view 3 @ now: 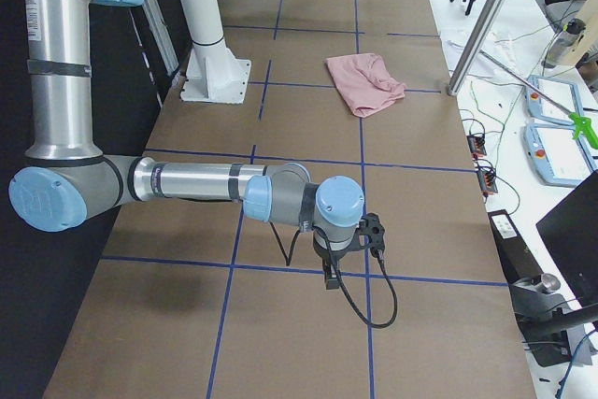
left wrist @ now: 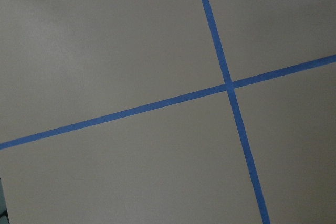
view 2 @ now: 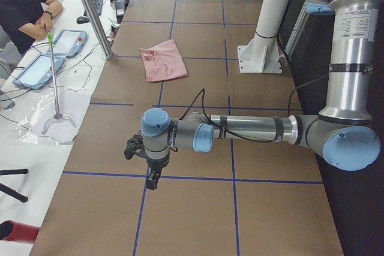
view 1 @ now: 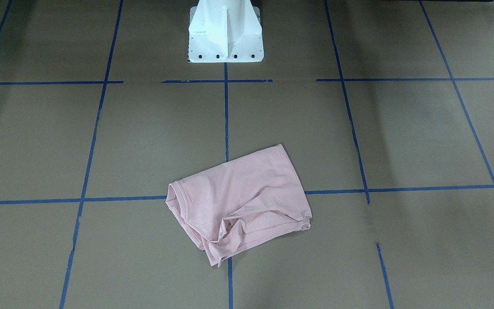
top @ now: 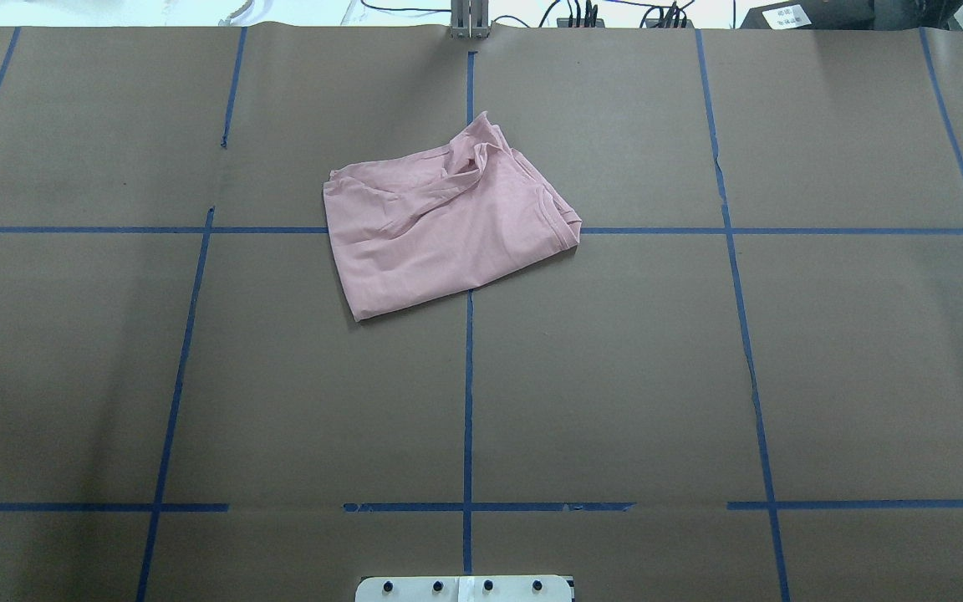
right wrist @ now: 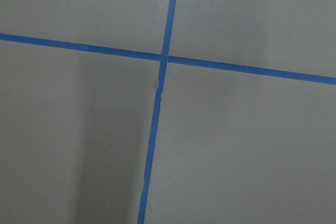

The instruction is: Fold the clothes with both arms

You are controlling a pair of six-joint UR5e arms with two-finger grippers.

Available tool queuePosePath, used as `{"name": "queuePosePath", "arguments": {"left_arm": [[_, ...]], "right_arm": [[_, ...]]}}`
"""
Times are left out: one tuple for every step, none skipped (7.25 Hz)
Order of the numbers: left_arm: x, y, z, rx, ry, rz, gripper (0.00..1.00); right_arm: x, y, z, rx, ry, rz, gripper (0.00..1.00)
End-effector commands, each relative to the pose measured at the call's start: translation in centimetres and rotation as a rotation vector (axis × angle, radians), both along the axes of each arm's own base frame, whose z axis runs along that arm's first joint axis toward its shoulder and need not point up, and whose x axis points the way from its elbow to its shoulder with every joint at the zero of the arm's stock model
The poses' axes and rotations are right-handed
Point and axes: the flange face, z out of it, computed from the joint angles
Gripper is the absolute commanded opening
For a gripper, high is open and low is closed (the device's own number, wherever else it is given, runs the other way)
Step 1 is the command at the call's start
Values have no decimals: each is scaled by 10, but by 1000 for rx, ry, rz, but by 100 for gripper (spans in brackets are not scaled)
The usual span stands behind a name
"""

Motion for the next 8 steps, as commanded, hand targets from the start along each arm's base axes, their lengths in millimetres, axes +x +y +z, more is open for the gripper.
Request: {"name": "queuePosePath", "arguments": {"left_arm": [[6,3,2,-44,83,6,100],[7,4,2,-45,85,7,100],[7,5,3,-47,85,6,100],[7,4,2,-42,85,7,100],[7,4,3,-44,85,7,100],[7,4,3,-44,85,7,100],[7,5,5,-50,86,5,100],[7,5,5,-50,87,5,100]], "right_arm": [[-1,1,7,-15,0,-2,100],[-1,1,9,-23,-1,2,100],[-1,-1,9,-32,0,26,100],[-3,-5,5,-18,8,62,100],[-12,-9,4,-17,17,72,100],[-16,-10,9,-29,19,68,100],[-18,-10,9,-47,17,83,100],[-21,-11,9,-65,17,94,100]]}}
